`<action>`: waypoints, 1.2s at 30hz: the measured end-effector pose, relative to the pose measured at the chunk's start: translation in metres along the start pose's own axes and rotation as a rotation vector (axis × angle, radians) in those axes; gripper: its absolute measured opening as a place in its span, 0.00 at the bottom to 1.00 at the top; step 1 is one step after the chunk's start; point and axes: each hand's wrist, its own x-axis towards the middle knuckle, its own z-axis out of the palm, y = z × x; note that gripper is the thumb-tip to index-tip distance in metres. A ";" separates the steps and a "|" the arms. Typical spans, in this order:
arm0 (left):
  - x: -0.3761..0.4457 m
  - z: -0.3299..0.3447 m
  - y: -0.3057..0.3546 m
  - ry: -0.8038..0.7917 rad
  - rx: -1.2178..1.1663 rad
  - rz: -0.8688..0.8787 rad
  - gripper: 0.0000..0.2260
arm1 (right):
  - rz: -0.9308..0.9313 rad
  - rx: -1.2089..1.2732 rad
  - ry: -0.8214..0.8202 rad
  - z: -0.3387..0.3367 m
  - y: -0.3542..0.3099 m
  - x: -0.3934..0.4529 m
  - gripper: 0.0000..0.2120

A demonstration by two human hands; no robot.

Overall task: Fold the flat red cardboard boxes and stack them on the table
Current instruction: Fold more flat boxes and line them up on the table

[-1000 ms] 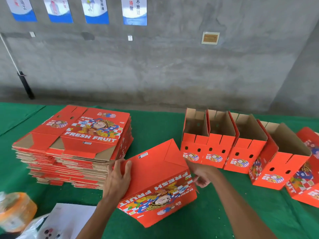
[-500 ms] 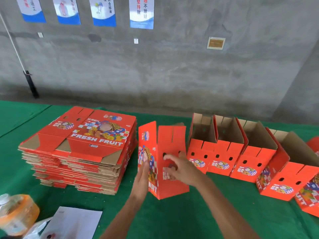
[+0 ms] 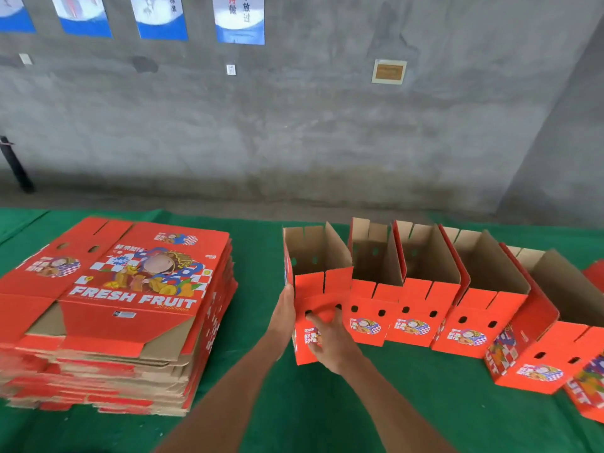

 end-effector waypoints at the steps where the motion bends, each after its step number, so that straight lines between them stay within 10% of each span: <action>1: 0.011 0.003 -0.001 -0.021 0.008 0.027 0.27 | -0.004 -0.005 -0.011 0.001 0.005 0.007 0.30; 36: 0.051 0.175 -0.037 -0.328 -0.065 0.002 0.24 | 0.195 -0.283 0.018 -0.005 0.182 -0.006 0.28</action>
